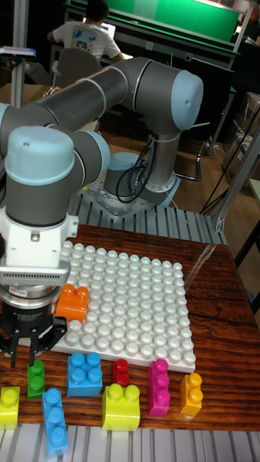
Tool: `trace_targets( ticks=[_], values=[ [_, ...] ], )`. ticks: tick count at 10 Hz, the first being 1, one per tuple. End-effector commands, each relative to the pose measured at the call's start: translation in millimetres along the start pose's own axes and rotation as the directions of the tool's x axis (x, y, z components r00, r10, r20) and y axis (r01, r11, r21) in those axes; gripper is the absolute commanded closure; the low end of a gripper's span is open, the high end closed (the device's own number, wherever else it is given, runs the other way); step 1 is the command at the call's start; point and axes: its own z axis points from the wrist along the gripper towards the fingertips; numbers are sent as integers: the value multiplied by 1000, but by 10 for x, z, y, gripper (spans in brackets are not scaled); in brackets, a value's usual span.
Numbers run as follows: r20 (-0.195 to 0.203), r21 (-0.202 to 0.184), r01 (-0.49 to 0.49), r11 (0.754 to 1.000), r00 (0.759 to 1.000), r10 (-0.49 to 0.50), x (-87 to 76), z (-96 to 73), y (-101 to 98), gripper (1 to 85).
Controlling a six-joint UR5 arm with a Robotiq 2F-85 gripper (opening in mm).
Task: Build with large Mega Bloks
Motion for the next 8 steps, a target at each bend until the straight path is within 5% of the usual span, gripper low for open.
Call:
trace_targets(
  ticks=[1,8],
  values=[
    [-56,5,-26,1000,998,26,-14,20,-65,547],
    [-68,3,-28,1000,997,28,-208,51,-51,537]
  ],
)
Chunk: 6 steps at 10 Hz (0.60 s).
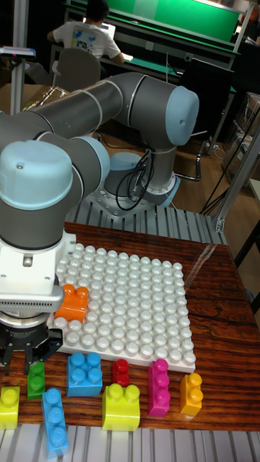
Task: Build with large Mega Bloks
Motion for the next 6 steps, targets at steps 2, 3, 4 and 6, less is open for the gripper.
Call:
trace_targets(
  ticks=[2,3,4,6],
  values=[
    [5,-12,-17,1000,1000,17,-71,-5,32,537],
    [4,-29,-38,999,999,38,-72,-6,77,537],
    [11,-16,-37,999,999,37,-89,-6,41,537],
    [46,-32,-76,997,996,77,-182,-9,75,517]
  ],
)
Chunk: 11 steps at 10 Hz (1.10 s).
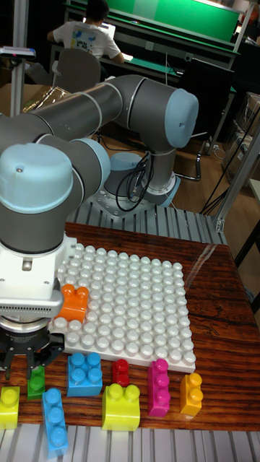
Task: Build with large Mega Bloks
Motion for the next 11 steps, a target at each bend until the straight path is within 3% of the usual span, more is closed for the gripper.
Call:
trace_targets(
  ticks=[1,7,11],
  values=[
    [42,-4,-55,998,998,55,-113,-13,-5,517],
    [32,0,-10,1000,999,10,-87,-12,-10,493],
    [24,-6,14,1000,1000,-14,-260,6,-32,477]
  ],
)
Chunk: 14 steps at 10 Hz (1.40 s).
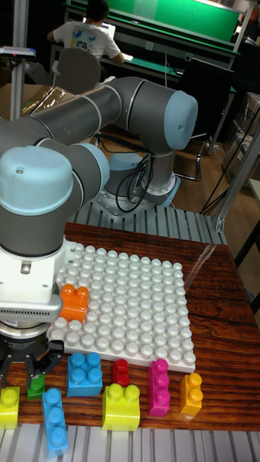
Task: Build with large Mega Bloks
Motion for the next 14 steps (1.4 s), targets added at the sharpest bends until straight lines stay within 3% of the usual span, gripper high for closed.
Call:
trace_targets(
  ticks=[1,8,14],
  values=[
    [-1,-14,15,1000,1000,-15,-123,3,-33,477],
    [6,-42,29,999,1000,-29,-227,106,10,453],
    [11,-27,39,999,999,-39,-164,212,-85,450]
  ],
)
